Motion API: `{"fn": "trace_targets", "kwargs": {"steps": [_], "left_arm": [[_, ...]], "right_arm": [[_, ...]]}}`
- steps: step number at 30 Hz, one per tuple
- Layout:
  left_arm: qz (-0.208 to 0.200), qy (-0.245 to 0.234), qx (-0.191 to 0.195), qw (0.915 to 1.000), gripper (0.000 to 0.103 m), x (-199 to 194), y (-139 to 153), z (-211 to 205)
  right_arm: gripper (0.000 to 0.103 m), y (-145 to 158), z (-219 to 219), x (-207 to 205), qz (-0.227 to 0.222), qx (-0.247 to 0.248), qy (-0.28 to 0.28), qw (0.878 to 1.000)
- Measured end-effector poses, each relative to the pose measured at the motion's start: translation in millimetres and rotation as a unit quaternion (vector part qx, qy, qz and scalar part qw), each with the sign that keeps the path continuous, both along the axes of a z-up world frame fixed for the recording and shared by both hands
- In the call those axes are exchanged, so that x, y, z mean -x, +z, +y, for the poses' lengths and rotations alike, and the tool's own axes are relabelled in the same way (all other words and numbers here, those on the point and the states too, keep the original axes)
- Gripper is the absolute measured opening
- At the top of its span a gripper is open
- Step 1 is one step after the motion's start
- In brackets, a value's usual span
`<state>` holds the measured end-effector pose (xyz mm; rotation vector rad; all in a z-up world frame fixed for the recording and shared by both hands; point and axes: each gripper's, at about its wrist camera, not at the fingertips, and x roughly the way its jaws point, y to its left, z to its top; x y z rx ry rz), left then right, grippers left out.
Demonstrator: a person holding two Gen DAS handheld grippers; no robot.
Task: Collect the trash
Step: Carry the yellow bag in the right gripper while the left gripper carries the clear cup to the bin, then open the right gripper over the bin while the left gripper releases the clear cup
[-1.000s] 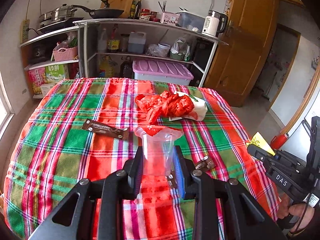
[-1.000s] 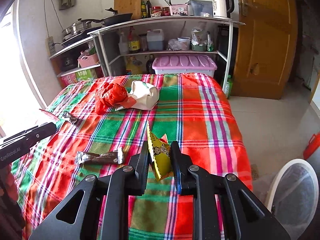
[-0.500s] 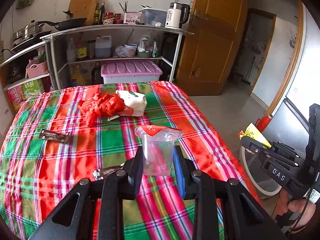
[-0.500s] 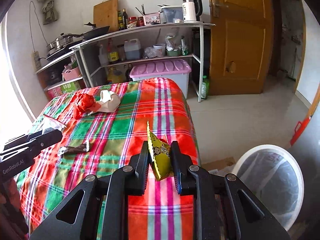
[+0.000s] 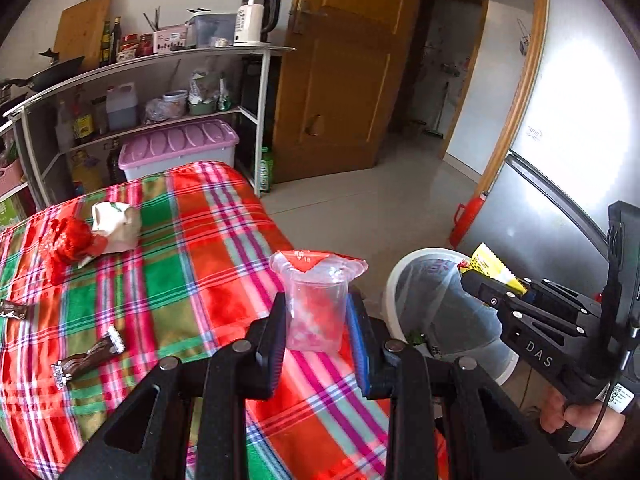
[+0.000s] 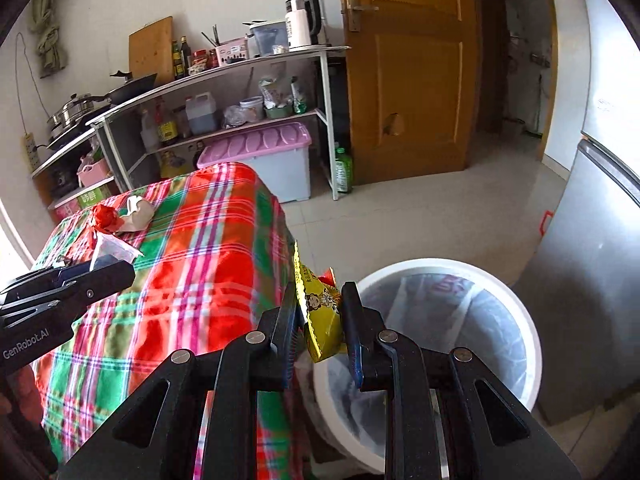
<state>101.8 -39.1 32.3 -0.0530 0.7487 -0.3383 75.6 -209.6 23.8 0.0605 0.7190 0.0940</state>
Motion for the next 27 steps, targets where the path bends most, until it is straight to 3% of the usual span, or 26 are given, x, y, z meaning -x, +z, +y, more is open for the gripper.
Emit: {"fn": "trace_targets", "kwargs": {"steps": [15,26,27], "left_arm": [[0.043,-0.095,-0.017,0.9944,0.03,-12.5,-25.4,-114.8],[0.087,-0.107,-0.047,0.9894,0.031,-19.0,-62.7,-154.7],[0.09,-0.107,-0.049,0.9889,0.037,-21.0,-64.5,-156.5]], "right_arm": [[0.022,-28.0,-93.3,16.2,0.042,0.006,-0.076,0.996],[0.023,-67.6,-129.5,11.2,0.093,-0.003,-0.102,0.99],[0.023,-70.5,-131.5,10.4,0.097,-0.004,-0.103,0.99]]}}
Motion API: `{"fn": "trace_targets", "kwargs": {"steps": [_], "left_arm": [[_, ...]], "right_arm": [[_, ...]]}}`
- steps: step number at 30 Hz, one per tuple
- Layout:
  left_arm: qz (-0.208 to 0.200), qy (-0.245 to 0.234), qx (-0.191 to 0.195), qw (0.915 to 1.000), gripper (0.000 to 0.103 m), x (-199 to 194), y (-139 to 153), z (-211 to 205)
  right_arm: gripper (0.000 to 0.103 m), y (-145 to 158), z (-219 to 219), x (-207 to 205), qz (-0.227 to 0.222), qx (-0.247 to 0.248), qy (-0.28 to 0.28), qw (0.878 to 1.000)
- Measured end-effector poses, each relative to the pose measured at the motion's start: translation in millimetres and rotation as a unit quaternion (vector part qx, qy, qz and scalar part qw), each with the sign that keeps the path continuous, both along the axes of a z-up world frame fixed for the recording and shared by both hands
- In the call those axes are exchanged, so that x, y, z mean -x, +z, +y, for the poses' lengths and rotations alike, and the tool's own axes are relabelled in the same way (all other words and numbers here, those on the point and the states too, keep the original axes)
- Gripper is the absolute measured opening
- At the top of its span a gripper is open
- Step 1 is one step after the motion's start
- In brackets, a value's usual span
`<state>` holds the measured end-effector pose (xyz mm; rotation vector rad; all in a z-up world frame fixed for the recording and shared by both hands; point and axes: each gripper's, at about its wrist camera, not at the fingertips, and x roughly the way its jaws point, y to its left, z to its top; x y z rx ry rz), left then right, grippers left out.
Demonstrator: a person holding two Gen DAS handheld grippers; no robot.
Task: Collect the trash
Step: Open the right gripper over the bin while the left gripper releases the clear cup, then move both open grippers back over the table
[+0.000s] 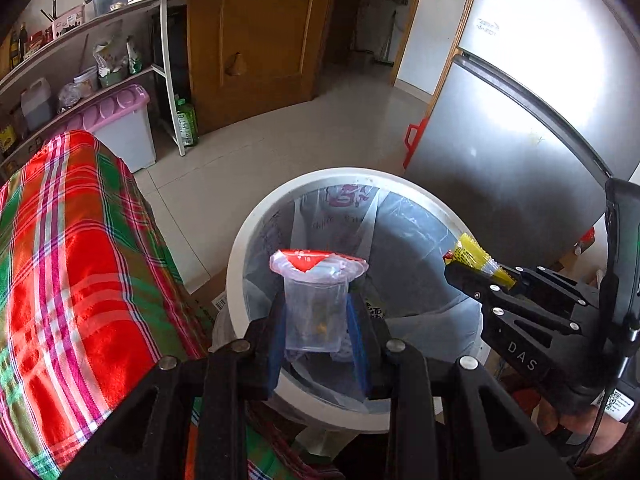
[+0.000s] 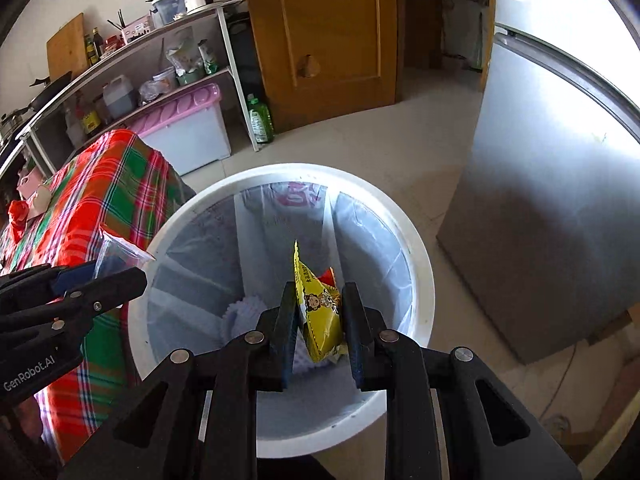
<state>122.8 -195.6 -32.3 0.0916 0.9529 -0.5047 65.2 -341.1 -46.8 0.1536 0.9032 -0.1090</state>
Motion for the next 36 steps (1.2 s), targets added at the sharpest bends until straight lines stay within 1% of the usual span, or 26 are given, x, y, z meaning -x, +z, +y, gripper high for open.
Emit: {"fn": "trace_targets", "kwargs": {"steps": [1,4,6,7,10,13,17,20,27,36], "left_arm": [[0.002,0.001,-0.002,1.0,0.051,-0.9,-1.7,-1.1],[0.002,-0.001,-0.003,1.0,0.063,-1.9,-3.9,-2.9],[0.002,0.001,-0.004,1.0,0.065,-2.4,-4.0,-2.6],[0.003,0.002,-0.004,1.0,0.066,-2.5,-5.0,-2.2],[0.001,0.007,-0.003,1.0,0.068,-1.7,-3.4,0.2],[-0.003,0.008,0.003,1.0,0.068,-1.1,0.3,4.0],[-0.014,0.016,0.012,0.9997,0.073,2.2,9.3,15.2],[-0.025,0.025,0.02,0.9992,0.074,5.8,17.7,28.5],[-0.048,0.06,0.032,0.9965,0.074,14.8,36.3,72.7],[-0.069,0.134,0.027,0.9883,0.075,29.6,44.4,154.6]], "right_arm": [[0.024,-2.4,-1.8,-1.3,0.003,-0.002,-0.002,1.0],[0.028,-8.7,-4.4,-1.4,0.011,-0.006,-0.004,1.0],[0.034,-11.1,-7.0,-0.1,0.011,-0.007,-0.005,1.0],[0.036,-11.8,-7.3,-0.5,0.012,-0.006,-0.006,1.0],[0.04,-12.1,-7.9,0.0,0.012,-0.007,-0.007,1.0],[0.047,-10.1,-7.3,1.0,0.008,-0.007,-0.009,1.0],[0.047,-2.1,-5.5,4.2,-0.001,-0.005,-0.01,1.0],[0.047,7.1,-0.7,6.4,-0.012,-0.002,-0.007,1.0],[0.047,31.2,26.7,9.1,-0.043,-0.002,0.018,0.999],[0.047,57.8,93.7,3.3,-0.078,-0.006,0.087,0.993]]}}
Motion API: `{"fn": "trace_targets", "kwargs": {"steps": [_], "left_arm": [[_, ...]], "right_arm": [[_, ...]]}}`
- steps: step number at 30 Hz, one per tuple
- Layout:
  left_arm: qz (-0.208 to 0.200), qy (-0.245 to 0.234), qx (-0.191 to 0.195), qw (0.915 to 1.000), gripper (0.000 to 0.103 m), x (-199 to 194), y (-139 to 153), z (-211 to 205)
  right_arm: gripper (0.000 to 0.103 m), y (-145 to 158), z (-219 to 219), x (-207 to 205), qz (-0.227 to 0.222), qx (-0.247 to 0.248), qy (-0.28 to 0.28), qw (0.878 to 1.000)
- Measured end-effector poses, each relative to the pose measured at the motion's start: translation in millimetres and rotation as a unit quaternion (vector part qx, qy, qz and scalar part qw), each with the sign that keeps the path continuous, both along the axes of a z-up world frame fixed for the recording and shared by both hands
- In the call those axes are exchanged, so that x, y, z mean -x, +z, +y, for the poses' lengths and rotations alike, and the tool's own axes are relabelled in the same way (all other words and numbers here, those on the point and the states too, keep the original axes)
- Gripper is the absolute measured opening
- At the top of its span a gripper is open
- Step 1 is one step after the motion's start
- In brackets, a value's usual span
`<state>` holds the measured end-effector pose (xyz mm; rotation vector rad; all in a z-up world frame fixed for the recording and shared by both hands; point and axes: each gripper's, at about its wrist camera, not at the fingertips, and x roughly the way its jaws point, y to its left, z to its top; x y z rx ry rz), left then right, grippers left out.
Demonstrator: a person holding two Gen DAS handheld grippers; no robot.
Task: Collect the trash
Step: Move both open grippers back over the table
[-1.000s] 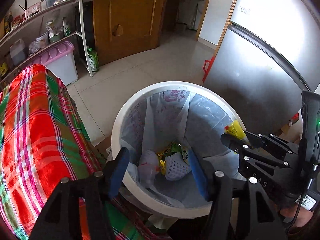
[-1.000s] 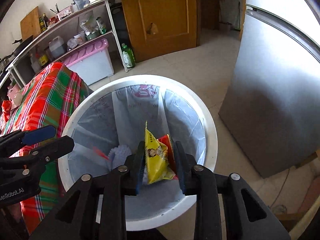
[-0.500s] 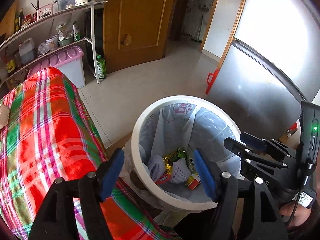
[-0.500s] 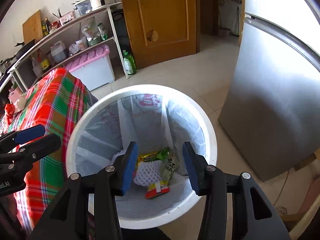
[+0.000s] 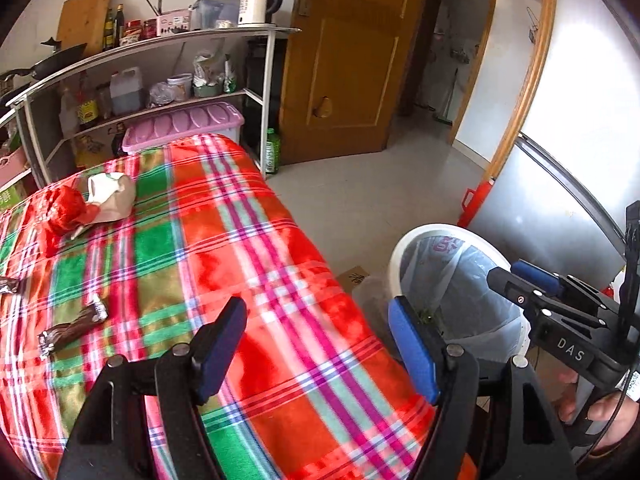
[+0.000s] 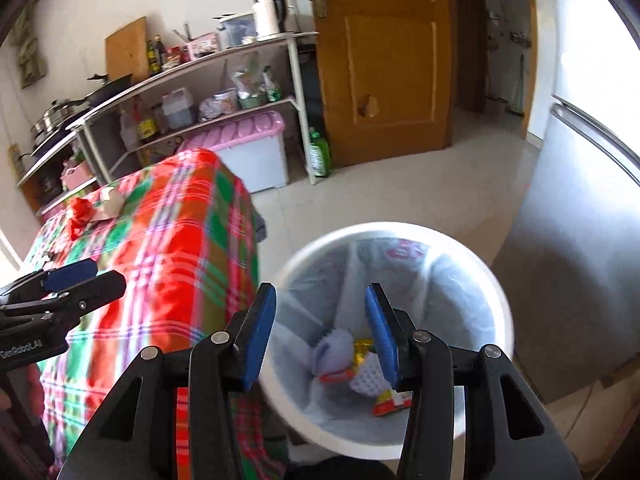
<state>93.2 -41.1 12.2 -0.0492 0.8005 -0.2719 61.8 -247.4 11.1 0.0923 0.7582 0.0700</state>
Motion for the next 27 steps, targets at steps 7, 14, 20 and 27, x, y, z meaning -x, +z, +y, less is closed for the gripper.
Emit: {"fn": "trace_targets", "kwargs": {"steps": [7,14,20,27], "left_arm": [[-0.016,0.057,-0.005,0.9982,0.08,14.0,6.0,67.0],[-0.023,0.127,-0.061,0.9897,0.082,22.0,-2.3,134.3],[-0.006,0.149,-0.07,0.9864,0.082,13.1,-17.0,172.7],[0.021,0.115,-0.094,0.9887,0.082,-2.6,-36.9,179.0]], "right_arm": [[0.047,12.2,65.9,-8.8,-0.018,-0.014,0.07,0.997],[0.047,13.0,127.4,-21.3,-0.018,-0.01,0.129,0.991],[0.048,4.8,172.8,-38.5,-0.003,-0.007,0.164,0.986],[0.048,-4.9,219.2,-59.5,0.012,0.018,0.195,0.981]]}}
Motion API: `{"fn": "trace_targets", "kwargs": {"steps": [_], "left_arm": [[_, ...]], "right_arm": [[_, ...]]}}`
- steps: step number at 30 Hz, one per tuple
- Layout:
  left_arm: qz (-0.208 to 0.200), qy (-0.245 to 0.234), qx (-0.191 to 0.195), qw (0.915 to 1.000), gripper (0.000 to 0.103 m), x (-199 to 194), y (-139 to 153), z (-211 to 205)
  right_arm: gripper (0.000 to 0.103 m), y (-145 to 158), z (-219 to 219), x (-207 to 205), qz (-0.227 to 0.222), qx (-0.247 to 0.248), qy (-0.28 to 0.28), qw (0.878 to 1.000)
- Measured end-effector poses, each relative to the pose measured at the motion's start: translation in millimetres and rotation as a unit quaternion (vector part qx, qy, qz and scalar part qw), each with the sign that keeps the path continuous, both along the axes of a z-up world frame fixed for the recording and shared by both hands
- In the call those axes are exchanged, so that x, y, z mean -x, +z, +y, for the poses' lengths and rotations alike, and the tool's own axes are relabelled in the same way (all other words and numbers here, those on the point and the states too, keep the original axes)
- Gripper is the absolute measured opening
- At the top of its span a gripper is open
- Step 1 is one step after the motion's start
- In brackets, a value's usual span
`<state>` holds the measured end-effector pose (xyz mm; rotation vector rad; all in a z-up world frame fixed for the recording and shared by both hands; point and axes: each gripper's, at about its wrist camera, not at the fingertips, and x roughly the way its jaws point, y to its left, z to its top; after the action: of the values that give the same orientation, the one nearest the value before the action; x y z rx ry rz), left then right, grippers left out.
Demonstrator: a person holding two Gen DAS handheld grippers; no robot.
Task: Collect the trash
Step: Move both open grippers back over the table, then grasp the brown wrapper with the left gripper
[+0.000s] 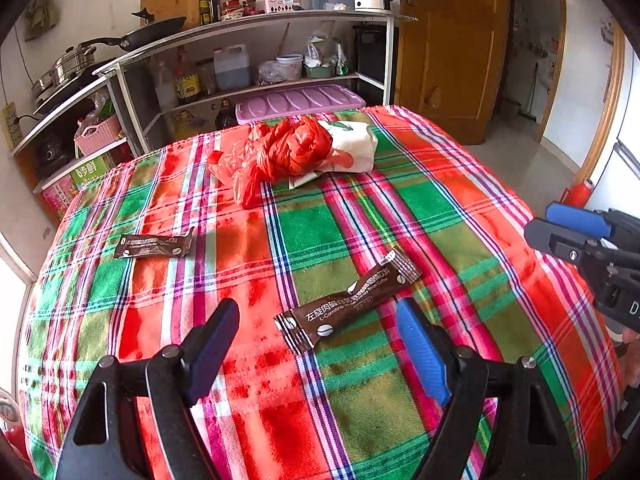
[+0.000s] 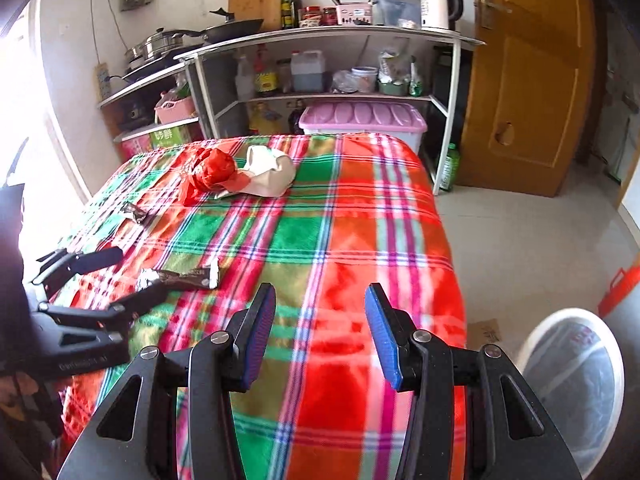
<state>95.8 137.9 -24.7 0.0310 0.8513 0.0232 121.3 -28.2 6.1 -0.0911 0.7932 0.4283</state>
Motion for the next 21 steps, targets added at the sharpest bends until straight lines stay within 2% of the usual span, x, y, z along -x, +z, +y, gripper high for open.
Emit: {"fn": "trace_targets", "kwargs": {"steps": [7,14,17,19,21], "left_arm": [[0.011,-0.011,-0.018,0.9997,0.082,-14.4,-10.7,3.5],[0.023,-0.02,0.001,0.9995,0.082,-24.9,-14.0,12.4],[0.025,-0.025,0.004,0.9994,0.07,-27.4,-13.5,14.2],[0.023,-0.028,0.006,0.9993,0.051,-28.2,-12.6,16.5],[0.022,-0.027,0.017,0.9992,0.039,-28.5,-11.6,21.5]], "right_arm": [[0.048,-12.5,30.8,-15.8,0.012,0.01,0.02,1.0],[0.048,-17.9,47.5,-27.4,0.014,0.015,0.029,0.999],[0.048,-18.3,52.7,-33.1,0.017,0.013,0.03,0.999],[0.048,-18.1,56.7,-35.8,0.017,0.013,0.034,0.999],[0.048,-17.5,63.1,-38.5,0.014,0.014,0.041,0.999]]}}
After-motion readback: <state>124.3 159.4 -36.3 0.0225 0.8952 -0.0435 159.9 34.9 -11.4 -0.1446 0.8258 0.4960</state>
